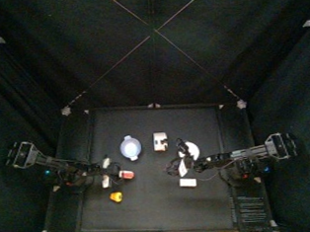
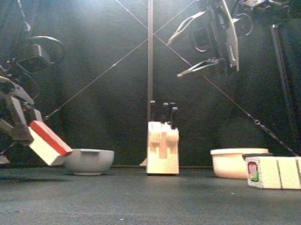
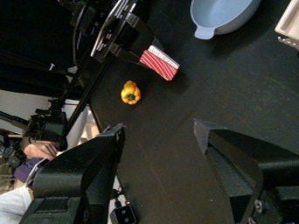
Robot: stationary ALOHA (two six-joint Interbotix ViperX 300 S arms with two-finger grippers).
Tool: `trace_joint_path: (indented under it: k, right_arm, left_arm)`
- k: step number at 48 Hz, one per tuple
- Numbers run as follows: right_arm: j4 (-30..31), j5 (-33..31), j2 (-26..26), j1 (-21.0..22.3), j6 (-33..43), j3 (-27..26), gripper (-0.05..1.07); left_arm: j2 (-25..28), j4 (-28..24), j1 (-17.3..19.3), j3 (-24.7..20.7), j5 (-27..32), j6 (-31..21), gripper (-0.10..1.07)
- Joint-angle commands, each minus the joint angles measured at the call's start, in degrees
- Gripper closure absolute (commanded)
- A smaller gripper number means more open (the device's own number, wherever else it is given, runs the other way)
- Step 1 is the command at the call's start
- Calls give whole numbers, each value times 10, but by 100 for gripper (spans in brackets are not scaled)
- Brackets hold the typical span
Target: Put salmon sushi below bowl
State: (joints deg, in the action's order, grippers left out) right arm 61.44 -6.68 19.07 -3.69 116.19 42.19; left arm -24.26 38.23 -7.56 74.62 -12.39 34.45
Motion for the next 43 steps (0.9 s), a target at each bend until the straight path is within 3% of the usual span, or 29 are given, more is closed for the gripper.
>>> trace_joint_path:
  k: [1, 16, 35, 43]
  right_arm:
    - [1, 2, 7, 4, 1, -6, 8]
    - [-3, 2, 6, 4, 1, -3, 8]
    - [-11, 2, 5, 4, 1, 3, 8]
    - [-11, 2, 6, 4, 1, 2, 8]
  left_arm:
    - [38, -13, 5, -30, 6, 1, 35]
    - [90, -10, 64, -49, 71, -3, 34]
    - [51, 3, 66, -47, 104, -1, 3]
    - [29, 3, 65, -46, 98, -1, 0]
